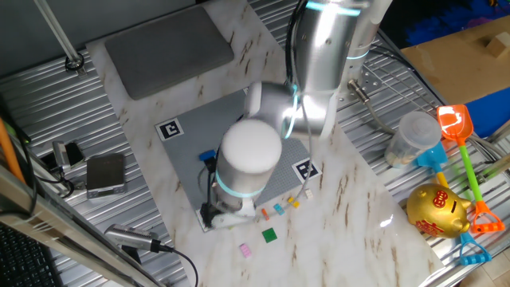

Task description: Build with small Lego blocks

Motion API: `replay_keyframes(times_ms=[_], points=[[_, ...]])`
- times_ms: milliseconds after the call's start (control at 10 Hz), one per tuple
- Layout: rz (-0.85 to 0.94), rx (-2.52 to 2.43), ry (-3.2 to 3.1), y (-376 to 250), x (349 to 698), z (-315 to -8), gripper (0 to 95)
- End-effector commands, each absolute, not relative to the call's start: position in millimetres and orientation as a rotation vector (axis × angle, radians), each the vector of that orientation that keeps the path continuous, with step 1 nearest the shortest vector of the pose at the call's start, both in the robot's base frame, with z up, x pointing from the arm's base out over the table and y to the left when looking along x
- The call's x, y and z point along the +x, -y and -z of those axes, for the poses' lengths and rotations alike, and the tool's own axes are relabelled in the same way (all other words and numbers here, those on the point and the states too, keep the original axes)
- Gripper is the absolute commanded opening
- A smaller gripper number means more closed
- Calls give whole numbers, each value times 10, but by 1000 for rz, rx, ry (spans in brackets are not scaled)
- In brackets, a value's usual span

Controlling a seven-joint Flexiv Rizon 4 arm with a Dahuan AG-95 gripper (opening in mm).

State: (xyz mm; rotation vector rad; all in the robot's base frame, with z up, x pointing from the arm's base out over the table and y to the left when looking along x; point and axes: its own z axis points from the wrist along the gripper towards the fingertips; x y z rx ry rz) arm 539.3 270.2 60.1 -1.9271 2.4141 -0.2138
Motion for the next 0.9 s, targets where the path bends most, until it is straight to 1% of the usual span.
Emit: replay_keyframes(times_ms=[100, 600, 900], points=[[219, -1929, -2413, -2625, 5308, -574, 0], [221, -1949, -2394, -2457, 5139, -488, 0], [209, -1965, -2371, -2452, 5113, -485, 0]])
